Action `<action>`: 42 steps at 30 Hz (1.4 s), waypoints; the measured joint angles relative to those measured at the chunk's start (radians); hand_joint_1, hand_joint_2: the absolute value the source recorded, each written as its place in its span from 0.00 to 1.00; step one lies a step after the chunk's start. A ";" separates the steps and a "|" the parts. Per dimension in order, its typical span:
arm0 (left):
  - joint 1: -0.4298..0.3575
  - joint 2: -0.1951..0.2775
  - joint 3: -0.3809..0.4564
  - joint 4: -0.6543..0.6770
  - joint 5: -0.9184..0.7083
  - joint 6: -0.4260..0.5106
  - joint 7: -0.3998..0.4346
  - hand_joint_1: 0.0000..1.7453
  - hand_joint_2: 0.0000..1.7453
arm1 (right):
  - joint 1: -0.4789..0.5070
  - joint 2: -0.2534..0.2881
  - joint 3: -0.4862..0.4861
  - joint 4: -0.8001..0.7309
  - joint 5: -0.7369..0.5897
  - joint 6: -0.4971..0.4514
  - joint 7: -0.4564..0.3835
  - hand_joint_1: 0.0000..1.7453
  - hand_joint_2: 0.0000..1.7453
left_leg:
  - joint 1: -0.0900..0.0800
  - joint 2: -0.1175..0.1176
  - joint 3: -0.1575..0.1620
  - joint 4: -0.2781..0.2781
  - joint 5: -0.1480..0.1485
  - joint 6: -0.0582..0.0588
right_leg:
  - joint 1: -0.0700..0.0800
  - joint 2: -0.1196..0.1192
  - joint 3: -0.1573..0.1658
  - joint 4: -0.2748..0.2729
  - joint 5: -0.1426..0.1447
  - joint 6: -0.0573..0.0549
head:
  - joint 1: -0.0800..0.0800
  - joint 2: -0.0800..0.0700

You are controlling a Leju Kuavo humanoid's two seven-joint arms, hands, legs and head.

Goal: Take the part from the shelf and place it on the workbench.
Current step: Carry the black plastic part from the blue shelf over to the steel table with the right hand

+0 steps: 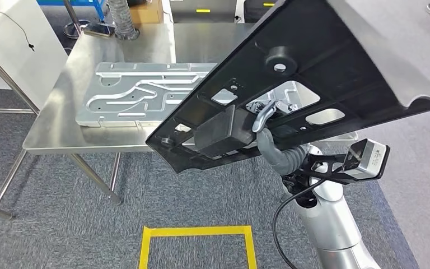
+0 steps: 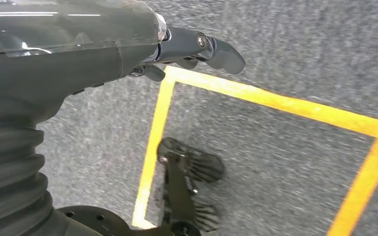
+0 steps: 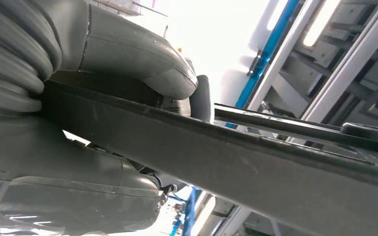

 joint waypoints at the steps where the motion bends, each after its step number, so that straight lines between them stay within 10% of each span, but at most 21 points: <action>1: -0.001 -0.001 0.000 0.000 -0.001 0.000 -0.001 0.00 1.00 | -0.001 -0.001 -0.004 -0.001 0.000 -0.001 0.000 1.00 1.00 | -0.001 -0.002 0.009 0.001 -0.011 -0.005 | 0.003 0.000 0.007 -0.044 0.046 -0.007 | 0.000 0.000; 6: -0.003 -0.001 0.000 0.000 0.002 0.000 -0.002 0.00 1.00 | -0.015 -0.004 -0.026 -0.018 0.000 -0.008 0.002 1.00 1.00 | -0.004 -0.002 0.013 0.047 -0.022 -0.033 | 0.003 0.000 0.042 -0.089 0.071 -0.042 | 0.000 0.000; 11: -0.003 -0.003 0.002 0.000 0.008 0.000 -0.004 0.00 1.00 | -0.037 -0.004 -0.044 -0.016 0.026 -0.043 0.022 1.00 1.00 | 0.006 0.008 -0.159 0.285 -0.106 -0.055 | 0.000 0.000 0.092 -0.096 0.033 -0.053 | 0.000 0.000; 13: -0.001 -0.003 0.003 0.000 0.011 0.000 -0.005 0.00 1.00 | -0.049 -0.006 -0.057 -0.006 0.051 -0.075 0.036 1.00 1.00 | 0.007 0.010 -0.170 0.235 -0.079 -0.057 | -0.001 0.002 0.117 -0.096 0.014 -0.050 | 0.000 0.000; 17: 0.000 -0.003 0.006 0.000 0.012 -0.002 -0.005 0.00 1.00 | -0.120 -0.016 -0.096 0.067 0.156 -0.171 0.055 1.00 1.00 | 0.003 0.013 -0.129 0.021 0.095 -0.038 | 0.001 0.004 0.150 -0.091 -0.022 -0.031 | 0.000 0.000; 21: -0.003 -0.004 0.007 0.000 0.012 -0.008 -0.011 0.00 1.00 | -0.218 -0.032 -0.125 0.175 0.355 -0.291 0.081 1.00 1.00 | 0.001 0.011 -0.127 0.007 0.102 -0.014 | -0.001 0.004 0.143 -0.077 -0.045 -0.008 | 0.000 0.000; 25: -0.009 -0.003 0.008 0.000 0.011 -0.015 -0.026 0.00 1.00 | -0.334 -0.048 -0.121 0.314 0.606 -0.453 0.130 1.00 1.00 | 0.002 0.010 -0.118 0.003 0.091 0.003 | -0.005 0.000 0.010 0.149 -0.131 0.006 | 0.000 0.000; 27: -0.008 -0.003 0.008 0.000 0.012 -0.020 -0.037 0.00 1.00 | -0.378 -0.058 -0.103 0.393 0.763 -0.544 0.173 1.00 1.00 | 0.001 0.007 -0.110 0.005 0.082 0.004 | -0.006 0.000 -0.042 0.200 -0.110 0.007 | 0.000 0.000; 30: -0.008 -0.004 0.008 0.000 0.001 -0.019 -0.041 0.00 1.00 | -0.458 -0.067 -0.057 0.520 1.012 -0.643 0.247 1.00 1.00 | 0.000 0.001 -0.092 0.011 0.064 -0.002 | -0.004 0.000 -0.002 0.039 0.023 -0.005 | 0.000 0.000; 32: -0.010 -0.004 0.007 0.000 -0.013 -0.018 -0.037 0.00 1.00 | -0.523 -0.066 -0.016 0.625 1.172 -0.675 0.293 1.00 1.00 | -0.003 0.000 -0.086 0.014 0.056 -0.010 | 0.002 0.000 0.032 -0.053 0.062 -0.016 | 0.000 0.000; 37: -0.012 -0.005 -0.001 0.000 -0.035 -0.012 -0.033 0.00 1.00 | -0.625 -0.040 0.101 0.905 1.462 -0.699 0.357 1.00 1.00 | -0.003 0.002 -0.098 0.045 0.029 -0.034 | -0.001 -0.004 0.052 -0.088 0.057 -0.037 | 0.000 0.000; 42: -0.012 -0.006 -0.002 0.000 -0.038 -0.011 -0.034 0.00 1.00 | -0.645 0.007 0.209 1.115 1.608 -0.669 0.390 1.00 1.00 | 0.005 0.009 -0.230 0.296 -0.055 -0.052 | -0.003 -0.005 0.065 -0.091 0.049 -0.046 | 0.000 0.000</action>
